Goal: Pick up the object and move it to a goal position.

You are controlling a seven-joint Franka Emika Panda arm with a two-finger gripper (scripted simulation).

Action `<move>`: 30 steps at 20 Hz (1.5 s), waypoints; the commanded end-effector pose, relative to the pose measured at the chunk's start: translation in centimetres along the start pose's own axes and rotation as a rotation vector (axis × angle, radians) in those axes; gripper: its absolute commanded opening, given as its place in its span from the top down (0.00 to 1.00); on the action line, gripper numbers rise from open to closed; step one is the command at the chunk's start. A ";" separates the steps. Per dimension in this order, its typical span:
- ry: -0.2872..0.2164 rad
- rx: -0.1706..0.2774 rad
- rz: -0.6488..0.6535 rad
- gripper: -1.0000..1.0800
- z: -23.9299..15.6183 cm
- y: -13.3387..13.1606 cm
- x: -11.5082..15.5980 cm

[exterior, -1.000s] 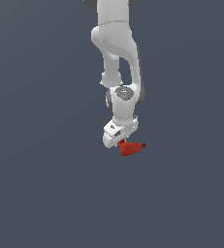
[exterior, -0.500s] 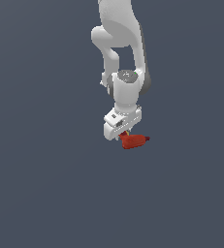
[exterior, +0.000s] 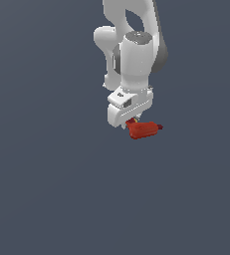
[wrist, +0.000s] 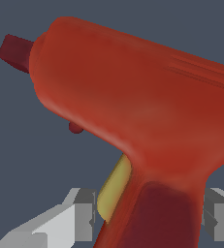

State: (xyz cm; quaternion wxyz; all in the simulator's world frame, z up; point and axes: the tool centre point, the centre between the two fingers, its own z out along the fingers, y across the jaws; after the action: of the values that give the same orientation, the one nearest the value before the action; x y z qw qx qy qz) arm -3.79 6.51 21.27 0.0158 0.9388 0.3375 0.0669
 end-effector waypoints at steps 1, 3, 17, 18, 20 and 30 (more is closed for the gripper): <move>0.004 -0.002 0.000 1.00 -3.0 0.0 0.5; 0.004 -0.001 -0.001 1.00 -5.1 0.0 0.8; 0.004 -0.001 0.001 1.00 -18.7 0.3 3.1; 0.004 -0.001 0.001 1.00 -19.4 0.3 3.2; 0.004 -0.001 0.001 1.00 -20.6 0.4 3.4; 0.004 -0.002 0.003 1.00 -23.6 0.7 4.1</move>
State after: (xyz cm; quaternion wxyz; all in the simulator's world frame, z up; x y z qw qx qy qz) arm -3.52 8.23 44.74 0.0152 0.9392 0.3364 0.0670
